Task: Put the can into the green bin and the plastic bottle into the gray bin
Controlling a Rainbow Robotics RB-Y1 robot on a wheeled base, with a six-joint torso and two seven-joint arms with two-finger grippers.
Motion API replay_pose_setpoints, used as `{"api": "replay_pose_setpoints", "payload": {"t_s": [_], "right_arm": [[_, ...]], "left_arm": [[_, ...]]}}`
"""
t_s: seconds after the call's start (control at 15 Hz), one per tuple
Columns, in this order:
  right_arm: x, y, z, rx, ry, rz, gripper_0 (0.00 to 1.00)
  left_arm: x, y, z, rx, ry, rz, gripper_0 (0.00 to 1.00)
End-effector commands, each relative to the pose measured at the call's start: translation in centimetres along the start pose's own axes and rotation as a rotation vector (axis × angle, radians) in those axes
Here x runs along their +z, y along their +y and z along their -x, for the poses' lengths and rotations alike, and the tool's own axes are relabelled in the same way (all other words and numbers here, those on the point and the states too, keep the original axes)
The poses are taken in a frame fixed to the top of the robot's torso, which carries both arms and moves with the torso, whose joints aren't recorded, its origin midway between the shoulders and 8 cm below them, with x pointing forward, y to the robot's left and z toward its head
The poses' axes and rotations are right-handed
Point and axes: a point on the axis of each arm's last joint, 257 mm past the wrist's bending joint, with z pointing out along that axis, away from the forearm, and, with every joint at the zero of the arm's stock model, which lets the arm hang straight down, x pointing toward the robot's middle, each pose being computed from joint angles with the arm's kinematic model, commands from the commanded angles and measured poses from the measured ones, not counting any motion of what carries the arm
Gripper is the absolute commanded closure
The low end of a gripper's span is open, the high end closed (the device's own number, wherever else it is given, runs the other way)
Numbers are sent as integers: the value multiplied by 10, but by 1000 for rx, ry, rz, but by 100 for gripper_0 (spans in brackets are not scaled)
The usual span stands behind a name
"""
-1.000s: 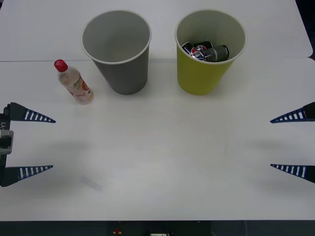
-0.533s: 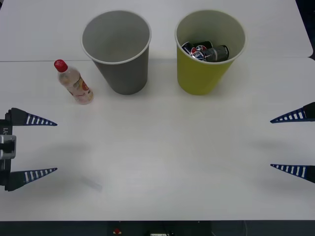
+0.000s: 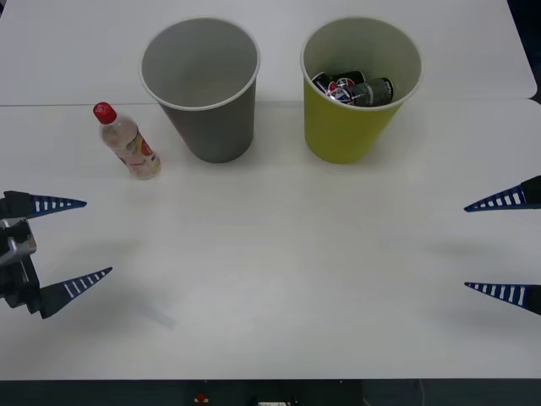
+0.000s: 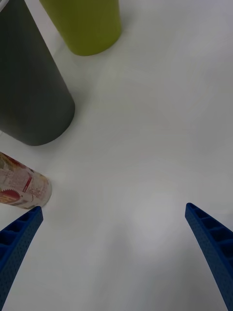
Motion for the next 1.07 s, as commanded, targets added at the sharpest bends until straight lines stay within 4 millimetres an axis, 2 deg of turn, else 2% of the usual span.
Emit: {"api": "replay_pose_setpoints", "payload": {"t_s": [0.07, 0.33, 0.67, 1.07], "right_arm": [[0, 0, 0, 0, 0, 0, 0], [0, 0, 0, 0, 0, 0, 0], [0, 0, 0, 0, 0, 0, 0], [0, 0, 0, 0, 0, 0, 0]], "left_arm": [[9, -6, -2, -95, -30, 44, 0], [22, -17, 0, -188, -75, 92, 0], [35, -23, -19, -332, -72, 245, 0], [55, -13, -34, -580, -90, 523, 0]]}}
